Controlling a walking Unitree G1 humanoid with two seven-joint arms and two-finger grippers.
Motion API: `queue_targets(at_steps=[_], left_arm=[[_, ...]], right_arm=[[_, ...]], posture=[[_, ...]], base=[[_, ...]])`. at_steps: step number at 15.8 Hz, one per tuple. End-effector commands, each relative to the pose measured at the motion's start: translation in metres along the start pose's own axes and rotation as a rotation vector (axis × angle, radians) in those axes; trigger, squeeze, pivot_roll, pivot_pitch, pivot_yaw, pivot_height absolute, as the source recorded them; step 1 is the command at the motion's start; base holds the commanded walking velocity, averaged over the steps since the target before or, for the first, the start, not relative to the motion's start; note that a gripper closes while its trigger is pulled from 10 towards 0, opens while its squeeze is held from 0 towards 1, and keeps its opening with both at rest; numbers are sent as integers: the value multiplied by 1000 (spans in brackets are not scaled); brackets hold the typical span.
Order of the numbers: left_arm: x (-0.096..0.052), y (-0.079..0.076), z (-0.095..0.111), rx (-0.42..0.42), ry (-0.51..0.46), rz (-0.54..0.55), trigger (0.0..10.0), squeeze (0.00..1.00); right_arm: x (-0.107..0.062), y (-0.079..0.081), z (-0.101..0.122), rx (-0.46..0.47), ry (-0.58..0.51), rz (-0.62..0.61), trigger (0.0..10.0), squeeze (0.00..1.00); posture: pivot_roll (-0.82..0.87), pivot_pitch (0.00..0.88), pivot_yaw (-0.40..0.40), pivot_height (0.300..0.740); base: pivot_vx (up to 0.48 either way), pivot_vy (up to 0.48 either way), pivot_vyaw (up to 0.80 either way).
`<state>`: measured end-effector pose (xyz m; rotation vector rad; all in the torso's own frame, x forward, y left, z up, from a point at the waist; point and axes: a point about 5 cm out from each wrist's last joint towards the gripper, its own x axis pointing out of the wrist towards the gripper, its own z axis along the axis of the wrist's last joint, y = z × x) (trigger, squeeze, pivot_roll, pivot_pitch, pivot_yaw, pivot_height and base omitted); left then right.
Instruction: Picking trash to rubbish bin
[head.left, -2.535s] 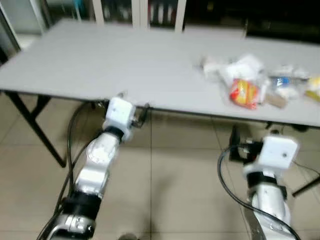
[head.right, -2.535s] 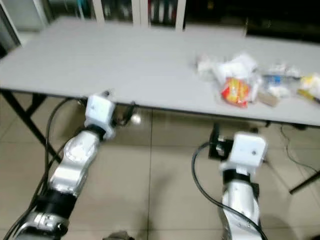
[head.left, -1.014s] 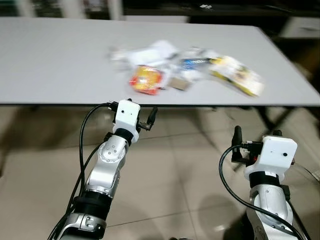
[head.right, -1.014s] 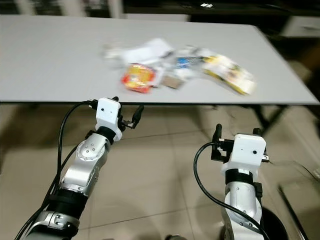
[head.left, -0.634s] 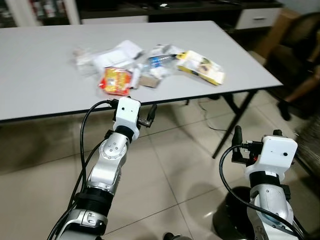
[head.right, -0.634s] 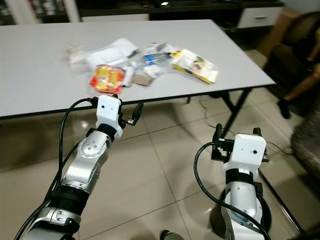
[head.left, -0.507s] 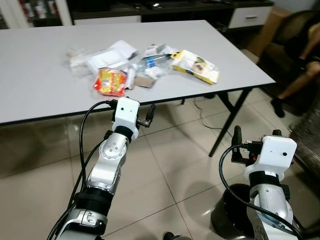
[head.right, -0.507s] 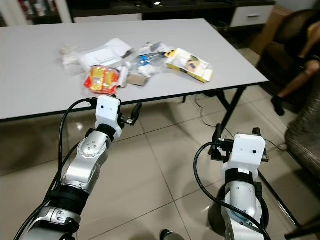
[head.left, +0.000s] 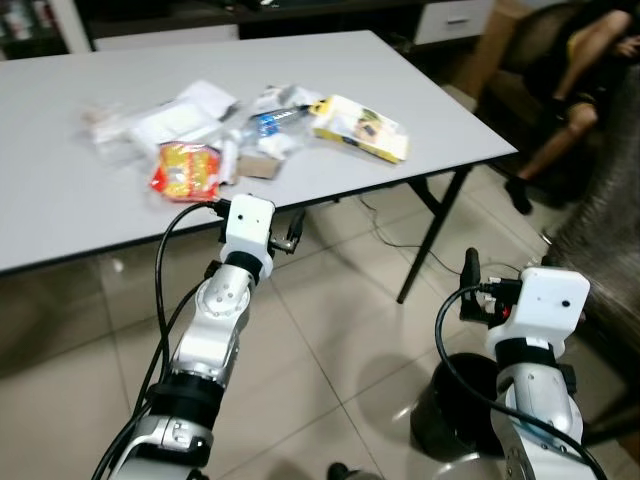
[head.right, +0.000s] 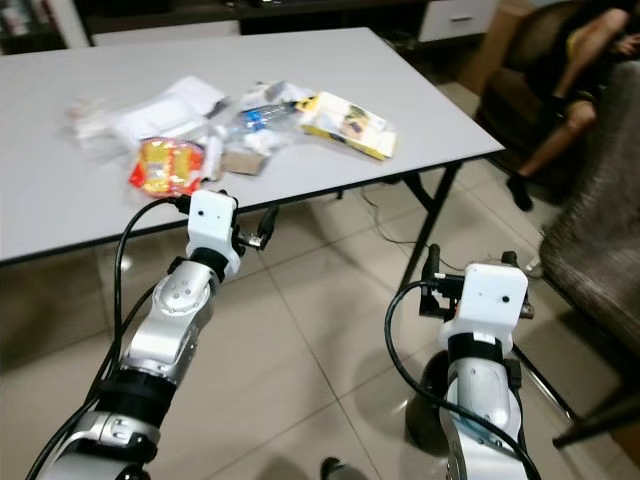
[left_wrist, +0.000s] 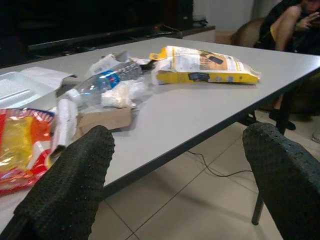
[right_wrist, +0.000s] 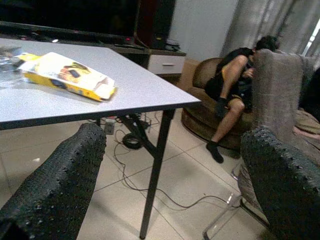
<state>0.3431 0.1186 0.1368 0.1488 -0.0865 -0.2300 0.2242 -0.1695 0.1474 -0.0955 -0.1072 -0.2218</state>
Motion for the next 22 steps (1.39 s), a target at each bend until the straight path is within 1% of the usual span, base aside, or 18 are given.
queue_targets(at_steps=[1,14,18,20,22], left_arm=[[3,-5,2,2,6,-17,10000,0],[3,-2,-1,18,27,-33,10000,0],[3,-5,-1,17,34,-48,10000,0],[3,-5,-1,20,28,-55,10000,0],[4,-5,0,27,24,-58,10000,0]], right_arm=[[0,-2,-1,-1,0,-6,10000,0],[-3,3,-3,6,0,-10,10000,0],[-5,2,-4,8,5,-18,10000,0],[-6,2,-4,8,10,-21,10000,0],[-6,2,-5,7,15,-22,10000,0]], posture=[[103,64,-37,740],[102,79,-18,740],[98,85,-17,740],[98,85,-17,740],[98,85,-17,740]], base=[[0,311,0],[0,393,0],[0,389,0],[0,0,0],[0,0,-738]])
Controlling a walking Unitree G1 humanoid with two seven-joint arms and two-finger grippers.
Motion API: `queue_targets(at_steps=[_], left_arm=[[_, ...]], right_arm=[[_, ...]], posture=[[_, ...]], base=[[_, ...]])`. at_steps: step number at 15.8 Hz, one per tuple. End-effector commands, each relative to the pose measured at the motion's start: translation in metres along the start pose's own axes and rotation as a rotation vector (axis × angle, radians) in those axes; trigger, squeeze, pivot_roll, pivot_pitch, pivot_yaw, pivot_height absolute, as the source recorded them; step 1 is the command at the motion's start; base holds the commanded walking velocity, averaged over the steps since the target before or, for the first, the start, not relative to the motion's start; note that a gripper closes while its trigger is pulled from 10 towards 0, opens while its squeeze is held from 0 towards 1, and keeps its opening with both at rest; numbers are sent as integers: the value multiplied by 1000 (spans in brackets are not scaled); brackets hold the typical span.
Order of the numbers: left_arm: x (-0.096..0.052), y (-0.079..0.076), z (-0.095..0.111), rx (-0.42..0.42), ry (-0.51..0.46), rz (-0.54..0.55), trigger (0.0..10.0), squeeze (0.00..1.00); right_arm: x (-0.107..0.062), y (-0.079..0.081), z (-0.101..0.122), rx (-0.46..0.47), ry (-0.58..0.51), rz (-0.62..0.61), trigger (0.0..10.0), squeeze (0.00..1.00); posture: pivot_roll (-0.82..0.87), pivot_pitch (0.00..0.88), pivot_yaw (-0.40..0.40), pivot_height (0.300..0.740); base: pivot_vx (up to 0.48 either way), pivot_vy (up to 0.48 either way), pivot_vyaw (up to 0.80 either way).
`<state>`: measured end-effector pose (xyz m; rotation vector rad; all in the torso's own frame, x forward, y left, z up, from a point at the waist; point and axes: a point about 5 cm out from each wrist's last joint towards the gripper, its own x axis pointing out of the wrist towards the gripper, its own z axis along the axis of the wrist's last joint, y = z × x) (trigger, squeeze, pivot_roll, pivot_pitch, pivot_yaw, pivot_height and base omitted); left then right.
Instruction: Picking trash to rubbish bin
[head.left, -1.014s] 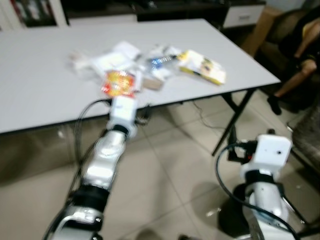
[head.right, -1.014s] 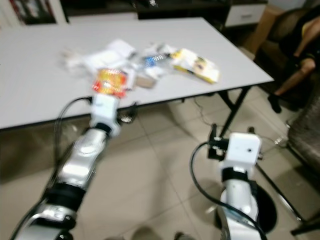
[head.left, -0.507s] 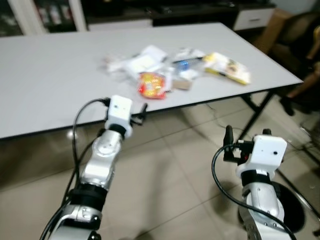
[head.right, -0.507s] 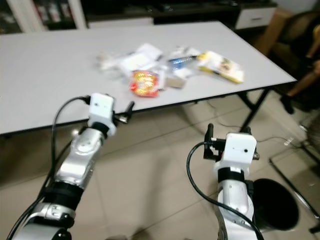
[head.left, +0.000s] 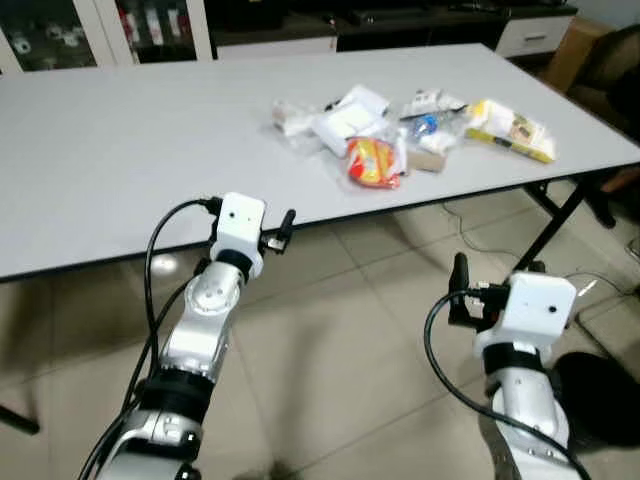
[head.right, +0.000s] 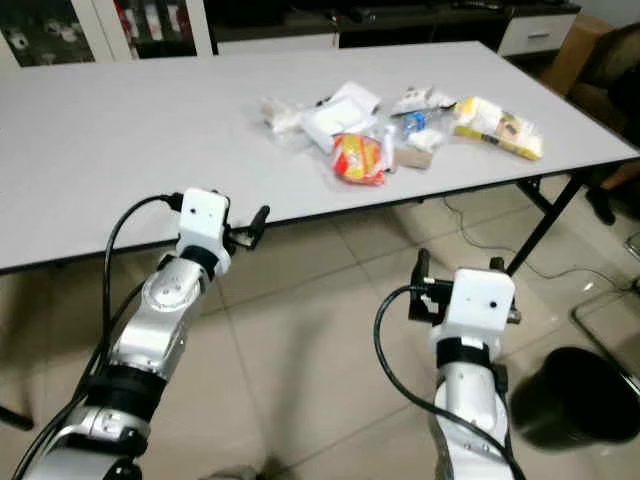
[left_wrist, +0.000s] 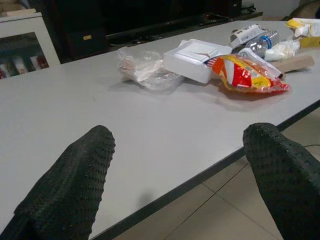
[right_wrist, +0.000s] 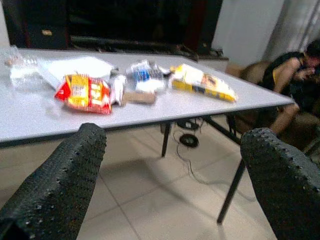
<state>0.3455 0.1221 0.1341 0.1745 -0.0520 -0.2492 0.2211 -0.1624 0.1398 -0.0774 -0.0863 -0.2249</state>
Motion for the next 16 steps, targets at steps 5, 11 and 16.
queue_targets(at_steps=[5,11,16], left_arm=[[3,-13,6,5,-26,-65,10000,0],[4,-19,11,-2,-57,-137,10000,0],[7,-20,14,-8,-65,-136,10000,0]], right_arm=[[1,-5,2,-9,-9,-18,10000,0],[1,-5,3,-14,-19,-19,10000,0],[2,-4,5,-32,-33,-2,10000,0]], posture=[[98,82,-20,740],[94,77,-16,740],[95,74,-16,740]], base=[[0,0,-800],[42,0,-92],[299,0,0]])
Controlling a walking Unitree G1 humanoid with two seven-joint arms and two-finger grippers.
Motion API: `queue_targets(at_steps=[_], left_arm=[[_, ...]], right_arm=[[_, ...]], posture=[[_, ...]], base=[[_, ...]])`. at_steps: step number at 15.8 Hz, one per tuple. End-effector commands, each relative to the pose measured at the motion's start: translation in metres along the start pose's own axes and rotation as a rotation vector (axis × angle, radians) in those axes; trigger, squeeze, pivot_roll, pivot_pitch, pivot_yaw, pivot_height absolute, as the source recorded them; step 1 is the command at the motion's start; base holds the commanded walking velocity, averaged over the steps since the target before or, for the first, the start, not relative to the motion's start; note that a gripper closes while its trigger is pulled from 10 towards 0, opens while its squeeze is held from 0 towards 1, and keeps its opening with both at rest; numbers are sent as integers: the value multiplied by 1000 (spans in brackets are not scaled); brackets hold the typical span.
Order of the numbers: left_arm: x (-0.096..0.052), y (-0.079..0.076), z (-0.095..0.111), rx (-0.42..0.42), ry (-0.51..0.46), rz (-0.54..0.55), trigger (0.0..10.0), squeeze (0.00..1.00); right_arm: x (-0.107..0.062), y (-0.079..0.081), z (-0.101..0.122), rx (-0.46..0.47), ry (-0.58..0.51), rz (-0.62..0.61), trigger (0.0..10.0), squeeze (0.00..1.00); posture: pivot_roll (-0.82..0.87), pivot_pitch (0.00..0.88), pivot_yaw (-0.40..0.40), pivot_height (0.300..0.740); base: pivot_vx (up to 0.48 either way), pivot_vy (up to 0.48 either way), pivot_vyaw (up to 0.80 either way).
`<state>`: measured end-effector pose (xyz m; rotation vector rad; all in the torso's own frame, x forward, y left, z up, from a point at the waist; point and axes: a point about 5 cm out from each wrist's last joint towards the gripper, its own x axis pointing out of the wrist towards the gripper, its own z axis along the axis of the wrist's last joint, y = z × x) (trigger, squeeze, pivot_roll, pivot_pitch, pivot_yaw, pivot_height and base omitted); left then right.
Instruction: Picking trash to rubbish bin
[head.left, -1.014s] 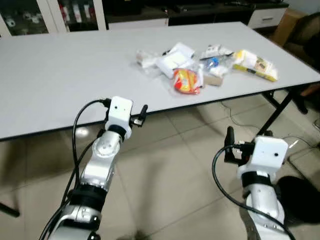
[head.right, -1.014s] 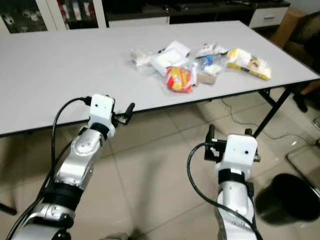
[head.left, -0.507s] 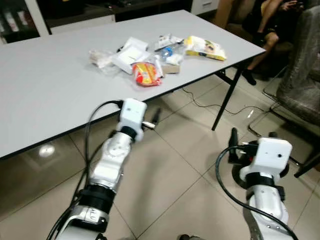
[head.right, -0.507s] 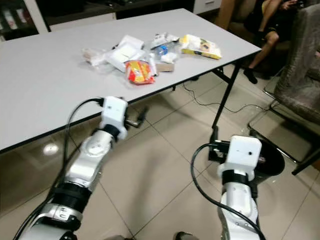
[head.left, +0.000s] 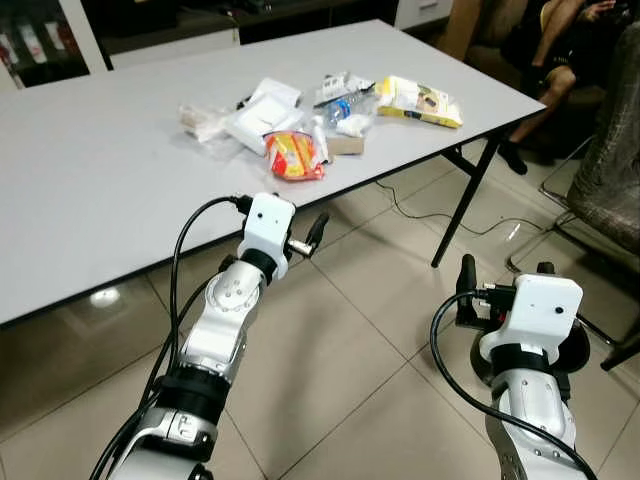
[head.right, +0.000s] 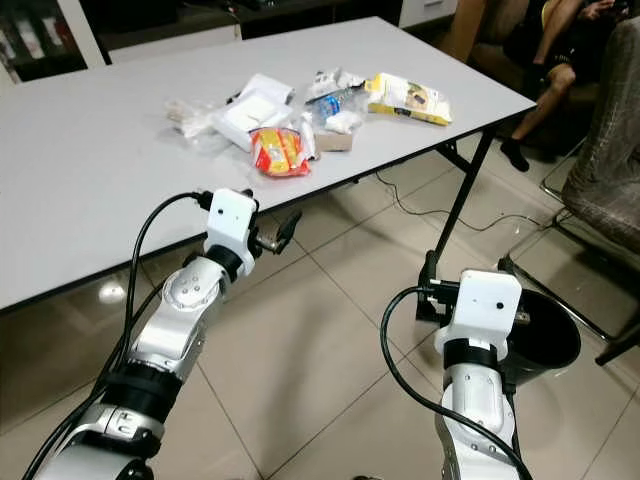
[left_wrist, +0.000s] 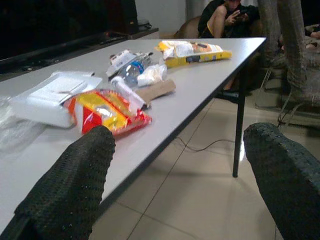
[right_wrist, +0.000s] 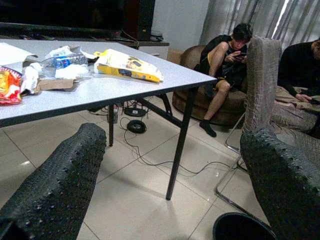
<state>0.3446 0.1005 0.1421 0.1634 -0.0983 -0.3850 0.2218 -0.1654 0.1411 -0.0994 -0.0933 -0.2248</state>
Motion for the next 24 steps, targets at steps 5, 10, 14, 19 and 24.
queue_targets(at_steps=[5,10,14,19,24], left_arm=[[4,-1,5,-9,-16,-1,10000,0],[3,1,3,-9,-11,5,10000,0],[4,-1,2,-8,-8,-2,10000,0],[-1,-4,-3,-16,3,-27,10000,0],[-2,-5,-4,-12,9,-27,10000,0]], right_arm=[[2,2,5,-26,-34,26,10000,0],[-1,5,5,-34,-34,37,10000,0],[-2,7,5,-43,-39,44,10000,0],[-4,8,3,-42,-20,43,10000,0],[-5,9,2,-34,-14,50,10000,0]], posture=[[101,72,-18,740],[97,72,-17,740],[93,76,-17,740],[95,91,-22,740],[94,96,-22,740]], base=[[332,0,0],[339,0,0],[335,0,0],[258,0,0],[0,0,-761]])
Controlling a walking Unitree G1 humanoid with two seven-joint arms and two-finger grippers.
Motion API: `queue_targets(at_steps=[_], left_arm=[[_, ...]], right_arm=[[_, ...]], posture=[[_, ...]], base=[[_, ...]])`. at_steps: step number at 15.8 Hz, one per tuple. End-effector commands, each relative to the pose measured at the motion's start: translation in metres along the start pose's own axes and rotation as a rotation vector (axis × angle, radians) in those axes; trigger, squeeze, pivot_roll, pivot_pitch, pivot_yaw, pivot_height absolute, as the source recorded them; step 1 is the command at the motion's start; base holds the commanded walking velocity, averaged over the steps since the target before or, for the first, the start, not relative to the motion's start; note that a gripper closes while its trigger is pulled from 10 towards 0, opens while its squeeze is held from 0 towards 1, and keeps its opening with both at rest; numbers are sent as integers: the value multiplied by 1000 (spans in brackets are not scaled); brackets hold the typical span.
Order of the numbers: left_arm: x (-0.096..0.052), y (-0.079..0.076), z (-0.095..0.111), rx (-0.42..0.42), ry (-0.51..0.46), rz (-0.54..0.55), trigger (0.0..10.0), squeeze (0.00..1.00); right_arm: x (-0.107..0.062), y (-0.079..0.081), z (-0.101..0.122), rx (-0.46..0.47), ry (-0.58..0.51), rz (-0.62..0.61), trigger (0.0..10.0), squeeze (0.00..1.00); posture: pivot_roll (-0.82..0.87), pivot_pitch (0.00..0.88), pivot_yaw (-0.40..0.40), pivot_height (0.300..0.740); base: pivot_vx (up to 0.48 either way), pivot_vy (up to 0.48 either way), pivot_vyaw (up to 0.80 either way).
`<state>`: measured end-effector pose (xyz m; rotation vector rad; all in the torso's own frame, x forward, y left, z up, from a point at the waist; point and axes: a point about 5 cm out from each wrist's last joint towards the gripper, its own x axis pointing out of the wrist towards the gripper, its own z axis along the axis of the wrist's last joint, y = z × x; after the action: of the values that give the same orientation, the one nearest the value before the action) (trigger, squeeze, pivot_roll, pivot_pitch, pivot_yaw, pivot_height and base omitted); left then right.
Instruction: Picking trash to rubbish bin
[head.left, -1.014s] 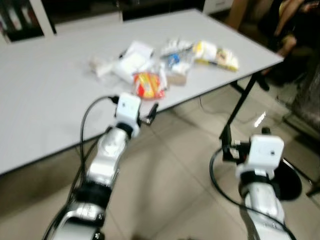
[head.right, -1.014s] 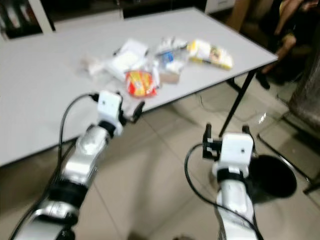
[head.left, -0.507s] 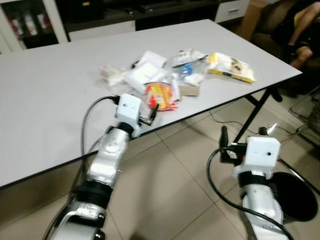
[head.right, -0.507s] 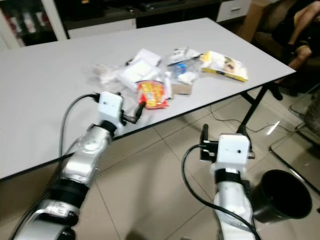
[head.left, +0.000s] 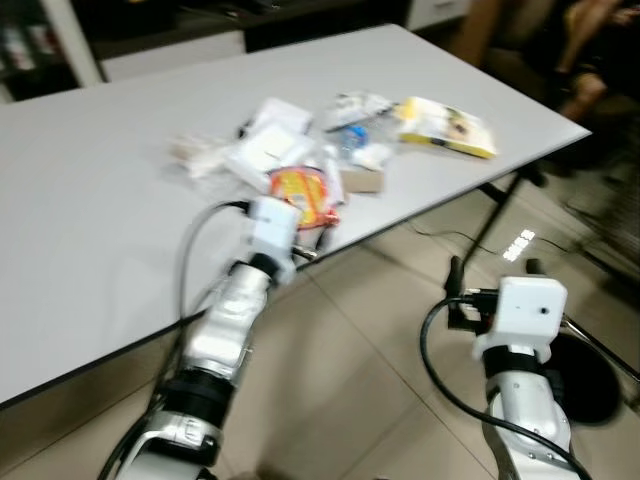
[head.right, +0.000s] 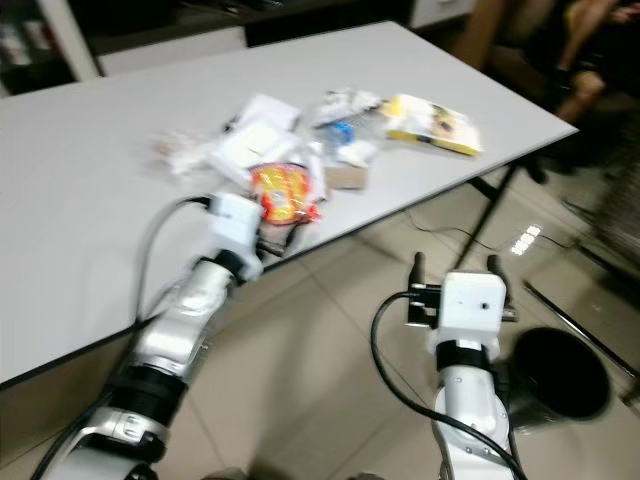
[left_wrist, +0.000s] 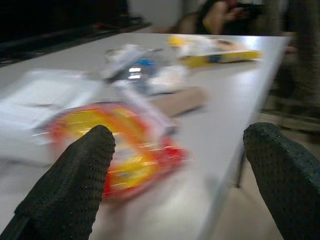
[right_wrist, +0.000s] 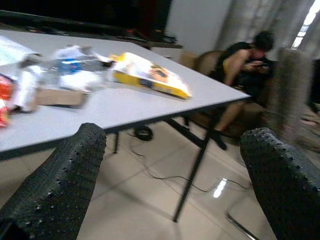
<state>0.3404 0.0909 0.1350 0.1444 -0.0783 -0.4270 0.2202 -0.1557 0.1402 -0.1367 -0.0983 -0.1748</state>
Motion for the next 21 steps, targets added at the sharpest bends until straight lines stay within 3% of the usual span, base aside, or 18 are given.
queue_targets(at_steps=[1,7,19,21], left_arm=[[-2,6,0,10,1,13,10000,0],[0,4,0,-13,3,3,10000,0],[3,6,3,-9,-6,13,10000,0],[1,7,4,-7,-25,18,10000,0]], right_arm=[[-2,-1,2,2,1,-4,10000,0],[-1,-1,3,-1,-9,-3,10000,0],[0,-1,4,-12,-22,0,10000,0],[0,0,4,-12,-22,2,10000,0]], posture=[[91,97,-22,740],[85,93,-21,740],[83,87,-14,740],[87,84,-14,740]], base=[[0,0,-756],[44,0,-250],[454,0,0],[0,0,0]])
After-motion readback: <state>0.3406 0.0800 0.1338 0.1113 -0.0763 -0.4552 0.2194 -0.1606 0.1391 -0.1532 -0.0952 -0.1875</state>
